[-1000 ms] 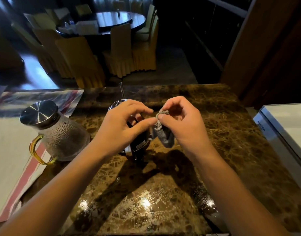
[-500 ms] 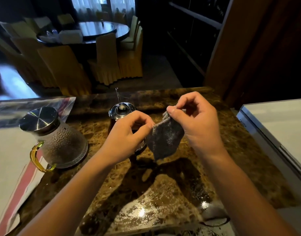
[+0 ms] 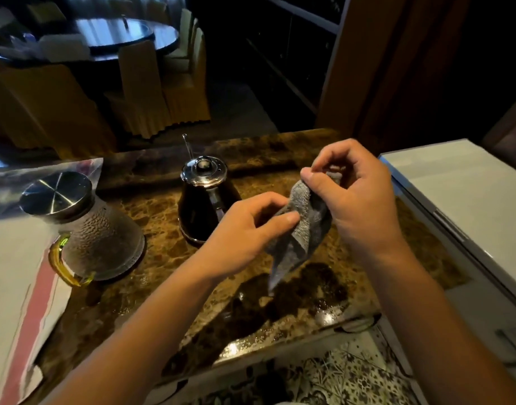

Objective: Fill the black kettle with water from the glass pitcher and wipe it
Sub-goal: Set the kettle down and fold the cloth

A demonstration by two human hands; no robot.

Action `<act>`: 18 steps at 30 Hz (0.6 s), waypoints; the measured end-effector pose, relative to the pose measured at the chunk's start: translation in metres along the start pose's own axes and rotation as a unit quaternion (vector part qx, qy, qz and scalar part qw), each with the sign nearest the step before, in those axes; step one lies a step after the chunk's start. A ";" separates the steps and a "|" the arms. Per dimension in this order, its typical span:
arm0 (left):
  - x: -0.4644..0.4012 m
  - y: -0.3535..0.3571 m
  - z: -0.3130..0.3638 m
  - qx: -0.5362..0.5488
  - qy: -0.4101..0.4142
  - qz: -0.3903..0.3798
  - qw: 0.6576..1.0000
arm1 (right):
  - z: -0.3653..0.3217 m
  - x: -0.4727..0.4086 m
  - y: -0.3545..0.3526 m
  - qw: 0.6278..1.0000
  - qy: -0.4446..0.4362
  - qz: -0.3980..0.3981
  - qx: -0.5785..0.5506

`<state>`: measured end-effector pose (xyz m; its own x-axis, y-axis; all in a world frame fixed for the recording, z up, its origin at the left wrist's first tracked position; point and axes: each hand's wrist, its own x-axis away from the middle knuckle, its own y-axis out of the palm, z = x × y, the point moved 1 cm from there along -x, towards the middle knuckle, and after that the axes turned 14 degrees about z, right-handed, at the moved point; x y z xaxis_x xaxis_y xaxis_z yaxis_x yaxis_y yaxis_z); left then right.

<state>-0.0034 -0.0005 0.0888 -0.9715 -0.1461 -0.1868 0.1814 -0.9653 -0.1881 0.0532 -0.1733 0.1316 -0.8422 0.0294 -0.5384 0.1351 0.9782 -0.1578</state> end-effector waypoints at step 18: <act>-0.040 0.046 0.001 -0.149 0.105 -0.068 0.981 | 0.047 -0.035 -0.064 0.970 0.012 -0.226 0.087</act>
<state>0.0433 -0.0393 0.0889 -0.9428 0.0571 -0.3285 0.1193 -0.8623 -0.4922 0.0989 -0.2465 0.1218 -0.8474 -0.3883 -0.3621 -0.1675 0.8427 -0.5117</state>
